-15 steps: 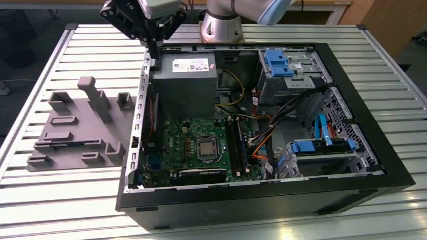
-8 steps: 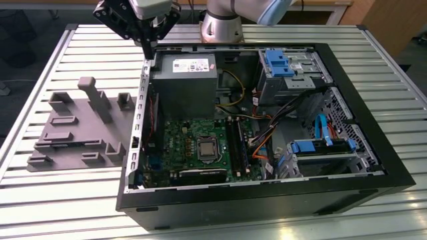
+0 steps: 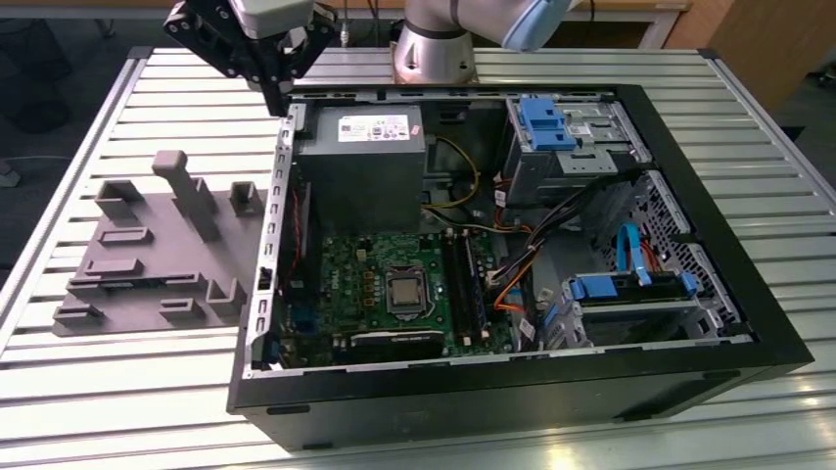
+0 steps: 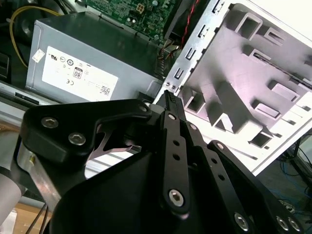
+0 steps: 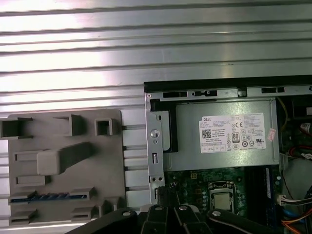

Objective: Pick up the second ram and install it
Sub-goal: 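Reach for the second ram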

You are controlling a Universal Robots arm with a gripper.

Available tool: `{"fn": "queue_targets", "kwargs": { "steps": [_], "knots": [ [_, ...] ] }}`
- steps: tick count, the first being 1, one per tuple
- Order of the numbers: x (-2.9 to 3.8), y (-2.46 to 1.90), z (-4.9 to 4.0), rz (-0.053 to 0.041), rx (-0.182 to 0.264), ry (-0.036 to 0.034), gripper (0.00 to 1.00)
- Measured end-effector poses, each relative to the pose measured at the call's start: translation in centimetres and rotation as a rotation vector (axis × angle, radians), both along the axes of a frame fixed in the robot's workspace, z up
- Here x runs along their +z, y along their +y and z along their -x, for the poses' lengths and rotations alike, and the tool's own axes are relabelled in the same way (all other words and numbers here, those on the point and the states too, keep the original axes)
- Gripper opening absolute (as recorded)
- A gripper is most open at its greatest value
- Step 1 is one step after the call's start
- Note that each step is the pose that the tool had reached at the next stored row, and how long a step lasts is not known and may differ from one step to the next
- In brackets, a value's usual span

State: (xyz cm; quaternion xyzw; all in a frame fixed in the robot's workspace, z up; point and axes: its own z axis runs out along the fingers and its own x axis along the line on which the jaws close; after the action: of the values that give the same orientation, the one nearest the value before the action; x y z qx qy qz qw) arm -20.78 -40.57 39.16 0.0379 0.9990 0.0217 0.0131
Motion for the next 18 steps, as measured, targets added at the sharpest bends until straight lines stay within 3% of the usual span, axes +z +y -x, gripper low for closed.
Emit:
{"fn": "queue_targets", "kwargs": {
  "steps": [7,18],
  "knots": [
    [0.01,0.0,0.15,0.0001,0.0,0.0001,0.13],
    [0.0,0.0,1.54,0.0001,0.0,0.0001,0.13]
  ]
}}
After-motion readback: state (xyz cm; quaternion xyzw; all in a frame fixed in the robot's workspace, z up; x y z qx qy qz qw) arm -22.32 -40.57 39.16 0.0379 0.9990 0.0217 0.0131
